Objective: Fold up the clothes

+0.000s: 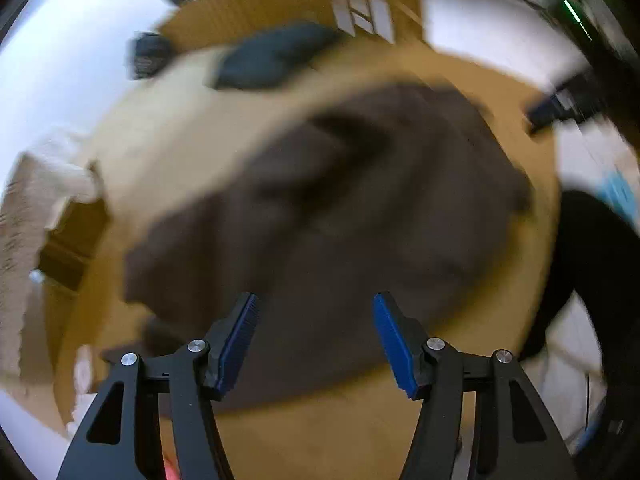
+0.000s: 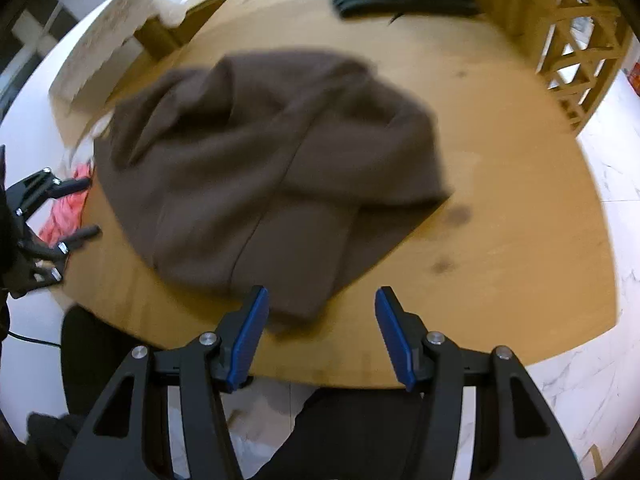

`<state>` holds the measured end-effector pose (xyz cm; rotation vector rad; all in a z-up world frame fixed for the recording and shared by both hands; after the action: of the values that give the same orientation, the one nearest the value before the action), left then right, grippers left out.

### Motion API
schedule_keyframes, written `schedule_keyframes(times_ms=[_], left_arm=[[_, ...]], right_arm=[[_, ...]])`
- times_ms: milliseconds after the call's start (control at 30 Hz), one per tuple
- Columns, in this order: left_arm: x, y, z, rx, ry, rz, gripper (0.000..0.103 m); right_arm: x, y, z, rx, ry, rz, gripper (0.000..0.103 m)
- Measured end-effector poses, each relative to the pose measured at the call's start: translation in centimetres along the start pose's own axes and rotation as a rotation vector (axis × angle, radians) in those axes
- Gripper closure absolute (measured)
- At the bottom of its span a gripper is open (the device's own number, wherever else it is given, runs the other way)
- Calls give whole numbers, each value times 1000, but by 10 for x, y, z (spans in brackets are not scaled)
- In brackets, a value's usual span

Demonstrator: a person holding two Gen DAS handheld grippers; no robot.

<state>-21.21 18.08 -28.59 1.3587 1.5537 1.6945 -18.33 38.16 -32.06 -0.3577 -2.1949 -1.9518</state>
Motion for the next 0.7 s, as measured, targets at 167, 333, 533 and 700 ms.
schedule_keyframes(times_ms=[167, 333, 533, 700], left_arm=[[-1, -34, 37, 0, -68, -12, 45], [24, -53, 52, -42, -41, 41, 45], [41, -73, 60, -60, -54, 48, 64], [50, -64, 43, -143, 27, 65, 96]], right_arm=[[-10, -29, -12, -3, -39, -35, 46], [-6, -40, -31, -21, 54, -9, 46], [-2, -45, -48, 32, 117, -24, 93], [19, -9, -50, 93, 86, 44, 98]])
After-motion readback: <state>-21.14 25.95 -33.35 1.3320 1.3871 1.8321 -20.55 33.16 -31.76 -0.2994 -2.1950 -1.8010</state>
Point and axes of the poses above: each gripper's, at about its wrist camera, not at the fingertips, and y roughly against the way its jaws point, z to its right, x to its top, the point moved 10 cm from there along -y, roughly the way its jaws point, and after that the axes turned 8 degrees about -x, right-handed, at the moved point
